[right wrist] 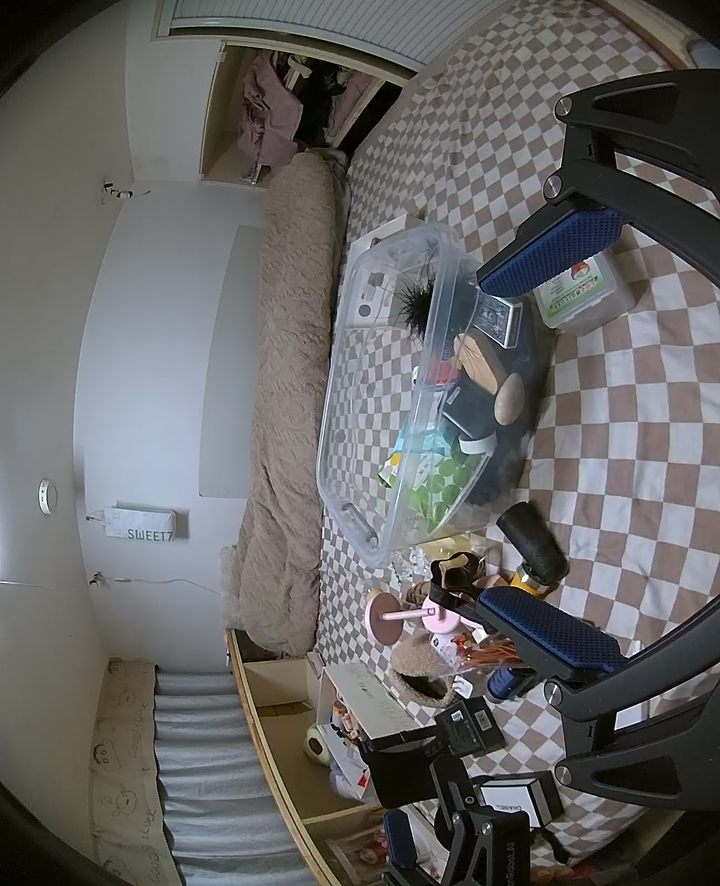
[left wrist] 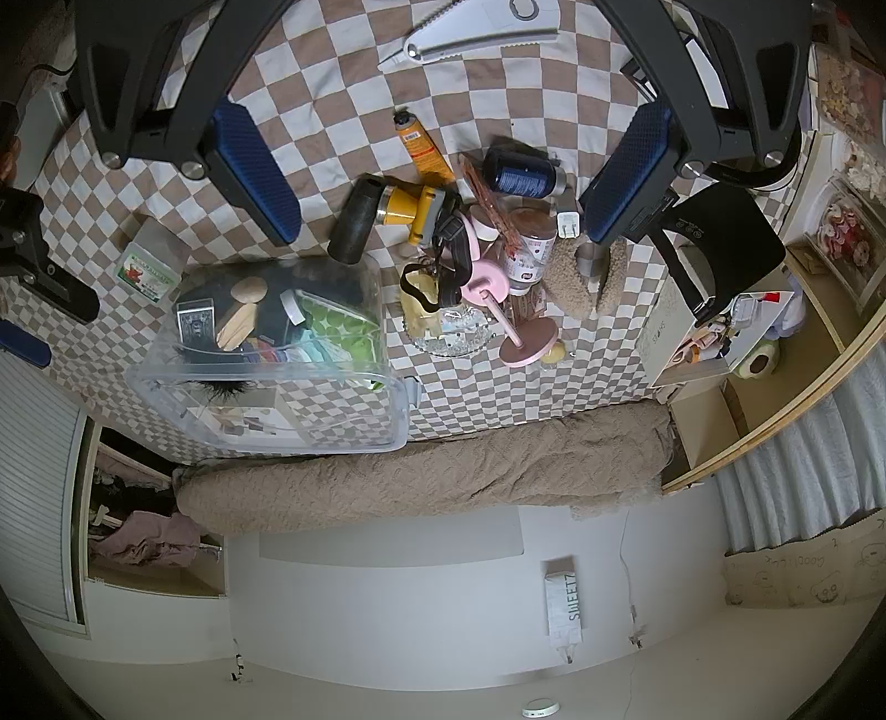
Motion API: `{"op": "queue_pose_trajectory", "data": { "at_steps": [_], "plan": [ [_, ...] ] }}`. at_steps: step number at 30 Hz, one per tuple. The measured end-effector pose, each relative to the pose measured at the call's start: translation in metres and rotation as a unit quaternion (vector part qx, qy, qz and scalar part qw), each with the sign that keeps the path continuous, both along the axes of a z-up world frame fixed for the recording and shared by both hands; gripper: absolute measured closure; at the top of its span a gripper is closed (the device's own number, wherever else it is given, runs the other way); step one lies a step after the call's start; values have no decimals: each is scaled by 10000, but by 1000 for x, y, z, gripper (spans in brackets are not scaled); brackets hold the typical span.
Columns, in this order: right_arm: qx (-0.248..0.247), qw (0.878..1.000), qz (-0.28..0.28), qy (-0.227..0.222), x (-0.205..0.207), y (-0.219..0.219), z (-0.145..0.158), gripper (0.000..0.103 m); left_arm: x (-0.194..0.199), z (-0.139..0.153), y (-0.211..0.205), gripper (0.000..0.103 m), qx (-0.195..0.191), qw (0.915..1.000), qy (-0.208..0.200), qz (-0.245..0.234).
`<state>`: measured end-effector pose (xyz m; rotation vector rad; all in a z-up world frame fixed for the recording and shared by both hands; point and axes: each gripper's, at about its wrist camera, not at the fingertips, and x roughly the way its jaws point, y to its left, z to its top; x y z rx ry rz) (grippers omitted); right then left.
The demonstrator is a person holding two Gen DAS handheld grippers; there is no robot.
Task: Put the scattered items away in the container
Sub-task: 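Move the left tool toward the white CHANEL box among the scattered items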
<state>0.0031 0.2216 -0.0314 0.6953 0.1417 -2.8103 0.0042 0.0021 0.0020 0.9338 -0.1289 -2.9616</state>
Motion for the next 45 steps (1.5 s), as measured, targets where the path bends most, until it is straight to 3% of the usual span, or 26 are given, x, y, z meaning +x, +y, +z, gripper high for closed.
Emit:
{"op": "queue_pose_trajectory", "data": {
  "at_steps": [20,37,45],
  "plan": [
    [-31,10000,9,-69,-2,3,-10,0,2,-12,-9,0,6,9999,-137,9],
    [-110,9984,324,-443,-16,-7,-48,0,-24,-49,-14,0,139,9933,-1139,121],
    [-19,9960,504,-732,-22,-20,-76,0,-36,-62,-44,0,201,9886,-1368,594]
  ]
}}
